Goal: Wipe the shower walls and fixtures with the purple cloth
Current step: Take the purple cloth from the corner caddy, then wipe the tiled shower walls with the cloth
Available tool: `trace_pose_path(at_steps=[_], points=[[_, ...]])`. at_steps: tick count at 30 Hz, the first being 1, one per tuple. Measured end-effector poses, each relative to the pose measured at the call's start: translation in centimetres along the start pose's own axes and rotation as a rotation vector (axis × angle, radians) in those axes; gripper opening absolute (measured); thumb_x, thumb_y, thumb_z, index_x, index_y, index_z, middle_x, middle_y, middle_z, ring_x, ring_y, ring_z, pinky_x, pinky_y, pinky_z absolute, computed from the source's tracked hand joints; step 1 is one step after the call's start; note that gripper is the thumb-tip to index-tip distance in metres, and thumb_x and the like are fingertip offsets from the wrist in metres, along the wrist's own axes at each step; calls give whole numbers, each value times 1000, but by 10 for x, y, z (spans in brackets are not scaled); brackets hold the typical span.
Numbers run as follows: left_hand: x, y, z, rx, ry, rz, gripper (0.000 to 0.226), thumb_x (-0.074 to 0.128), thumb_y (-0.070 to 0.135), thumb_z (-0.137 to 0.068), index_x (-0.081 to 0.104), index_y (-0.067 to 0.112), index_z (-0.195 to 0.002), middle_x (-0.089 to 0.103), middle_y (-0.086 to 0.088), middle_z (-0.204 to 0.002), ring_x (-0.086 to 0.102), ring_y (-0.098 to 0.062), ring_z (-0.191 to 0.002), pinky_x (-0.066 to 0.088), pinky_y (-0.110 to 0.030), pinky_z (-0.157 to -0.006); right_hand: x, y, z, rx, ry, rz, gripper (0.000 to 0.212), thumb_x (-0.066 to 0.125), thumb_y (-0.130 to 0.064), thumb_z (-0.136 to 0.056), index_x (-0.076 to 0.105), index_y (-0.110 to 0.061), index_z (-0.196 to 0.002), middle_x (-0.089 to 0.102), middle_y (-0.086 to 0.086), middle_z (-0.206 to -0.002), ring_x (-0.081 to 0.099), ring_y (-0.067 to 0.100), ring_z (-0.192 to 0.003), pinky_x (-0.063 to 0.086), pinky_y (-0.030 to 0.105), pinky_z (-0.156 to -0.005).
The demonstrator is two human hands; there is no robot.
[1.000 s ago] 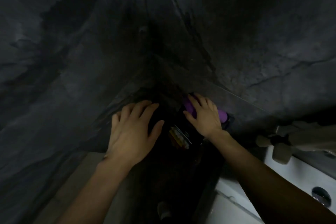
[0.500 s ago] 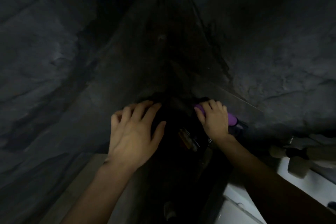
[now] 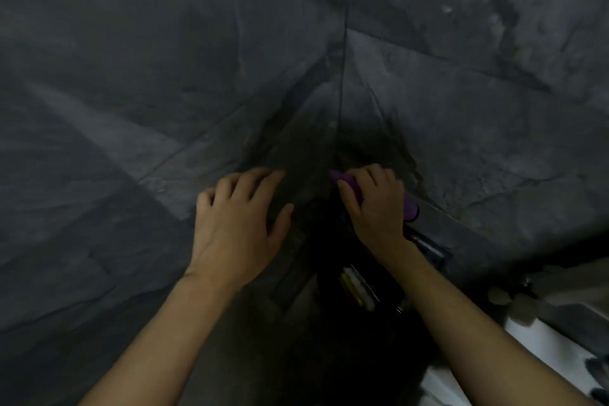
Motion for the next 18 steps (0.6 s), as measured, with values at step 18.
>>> trace_pose_path(at_steps=[18], points=[[-189,-110,179,-142,279,-66,55,35,58,-91,47,32,-139,52,9,-140,51,-18,-124,45,-40,-90,-120,-278,40,-336,96,-156,33,44,-48,-96,66,-23,-97,58,-3,-90,49,21,-83,36,39,-70]])
Point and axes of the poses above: each hand's wrist, its own z-axis away from the middle knuckle, its own x-axis out of the palm, y = z × x, the point moved 6 cm from there along -z, towards the middle knuckle
